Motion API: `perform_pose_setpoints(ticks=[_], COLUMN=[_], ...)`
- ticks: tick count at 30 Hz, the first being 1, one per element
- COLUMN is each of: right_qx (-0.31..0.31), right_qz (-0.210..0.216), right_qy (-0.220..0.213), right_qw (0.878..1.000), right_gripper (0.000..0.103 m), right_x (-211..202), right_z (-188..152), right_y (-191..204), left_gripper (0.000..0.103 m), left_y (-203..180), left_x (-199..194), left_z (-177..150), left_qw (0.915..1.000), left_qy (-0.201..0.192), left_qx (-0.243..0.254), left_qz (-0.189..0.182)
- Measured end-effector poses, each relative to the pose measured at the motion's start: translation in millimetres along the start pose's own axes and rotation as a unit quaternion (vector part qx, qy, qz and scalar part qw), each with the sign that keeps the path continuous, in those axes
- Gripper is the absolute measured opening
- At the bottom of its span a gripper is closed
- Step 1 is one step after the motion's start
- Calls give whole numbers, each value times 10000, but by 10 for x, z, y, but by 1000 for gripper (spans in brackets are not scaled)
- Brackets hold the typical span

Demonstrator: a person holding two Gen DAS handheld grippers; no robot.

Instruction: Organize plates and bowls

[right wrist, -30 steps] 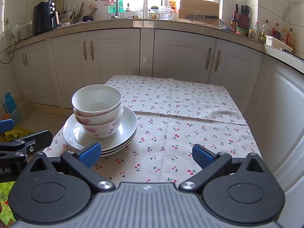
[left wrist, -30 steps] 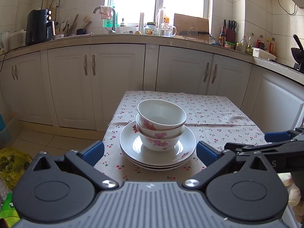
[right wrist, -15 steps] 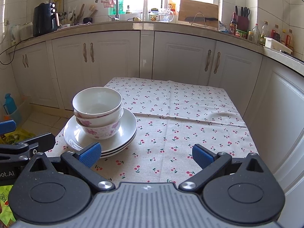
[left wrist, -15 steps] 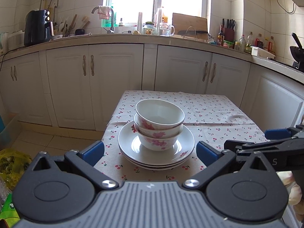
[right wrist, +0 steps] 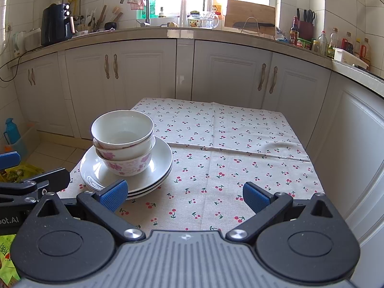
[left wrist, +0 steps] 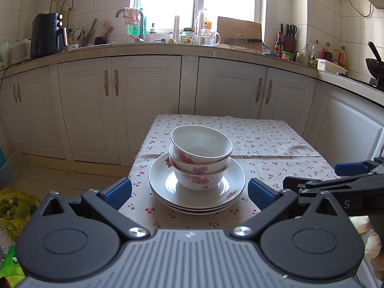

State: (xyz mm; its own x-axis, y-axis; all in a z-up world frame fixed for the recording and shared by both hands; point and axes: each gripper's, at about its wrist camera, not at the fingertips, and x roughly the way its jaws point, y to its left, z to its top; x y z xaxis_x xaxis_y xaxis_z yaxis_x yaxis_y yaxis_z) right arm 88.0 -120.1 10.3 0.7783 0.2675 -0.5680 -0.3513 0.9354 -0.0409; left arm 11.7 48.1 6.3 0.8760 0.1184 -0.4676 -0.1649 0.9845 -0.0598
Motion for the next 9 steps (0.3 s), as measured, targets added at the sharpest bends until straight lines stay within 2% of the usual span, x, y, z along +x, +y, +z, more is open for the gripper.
perform_pose_setpoints(ticks=[9], right_qx=[6], right_qz=[-8], right_qy=[-1], right_qw=[10000], right_gripper=[103], right_x=[-1], right_z=[-4], right_y=[-4], left_gripper=[102], left_y=[0], left_x=[-3], left_z=[-3], left_qw=[10000], left_qy=[0], left_qx=[4], left_qz=[-5])
